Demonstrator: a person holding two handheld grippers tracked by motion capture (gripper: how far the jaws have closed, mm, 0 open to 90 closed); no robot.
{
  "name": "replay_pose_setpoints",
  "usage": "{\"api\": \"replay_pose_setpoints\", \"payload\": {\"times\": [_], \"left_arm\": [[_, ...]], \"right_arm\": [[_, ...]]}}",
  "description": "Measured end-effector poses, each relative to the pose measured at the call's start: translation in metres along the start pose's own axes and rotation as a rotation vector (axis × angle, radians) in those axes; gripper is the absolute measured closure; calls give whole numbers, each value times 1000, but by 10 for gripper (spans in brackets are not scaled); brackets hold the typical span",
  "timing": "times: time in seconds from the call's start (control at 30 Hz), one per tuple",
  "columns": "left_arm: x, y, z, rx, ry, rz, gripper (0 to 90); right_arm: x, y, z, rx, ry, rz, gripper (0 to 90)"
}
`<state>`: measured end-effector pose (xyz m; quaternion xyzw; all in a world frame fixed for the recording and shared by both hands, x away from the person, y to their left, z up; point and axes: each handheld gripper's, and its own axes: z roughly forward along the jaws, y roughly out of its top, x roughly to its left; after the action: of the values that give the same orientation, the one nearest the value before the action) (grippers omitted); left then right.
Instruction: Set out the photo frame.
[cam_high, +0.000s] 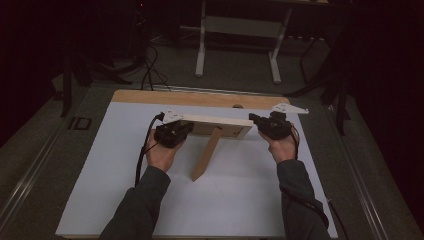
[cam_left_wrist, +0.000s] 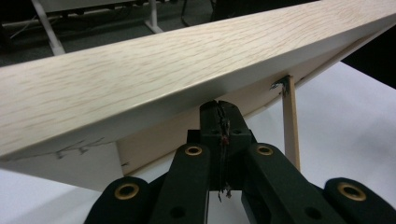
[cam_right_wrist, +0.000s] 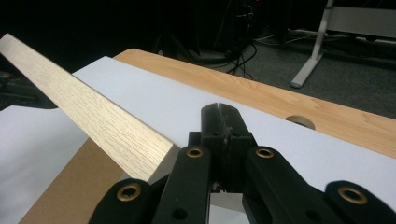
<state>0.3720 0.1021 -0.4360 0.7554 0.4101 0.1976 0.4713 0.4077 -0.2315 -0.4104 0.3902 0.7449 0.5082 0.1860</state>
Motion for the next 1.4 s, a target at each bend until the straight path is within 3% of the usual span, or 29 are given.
{"api": "replay_pose_setpoints", "payload": {"times": [0.8, 1.4], "left_arm": [[-16, 9, 6, -13, -25, 18, 900], [-27, 11, 10, -8, -48, 39, 900]], "right_arm": [[8, -1, -6, 9, 47, -38, 898], [22, -2, -10, 15, 82, -93, 897]]}}
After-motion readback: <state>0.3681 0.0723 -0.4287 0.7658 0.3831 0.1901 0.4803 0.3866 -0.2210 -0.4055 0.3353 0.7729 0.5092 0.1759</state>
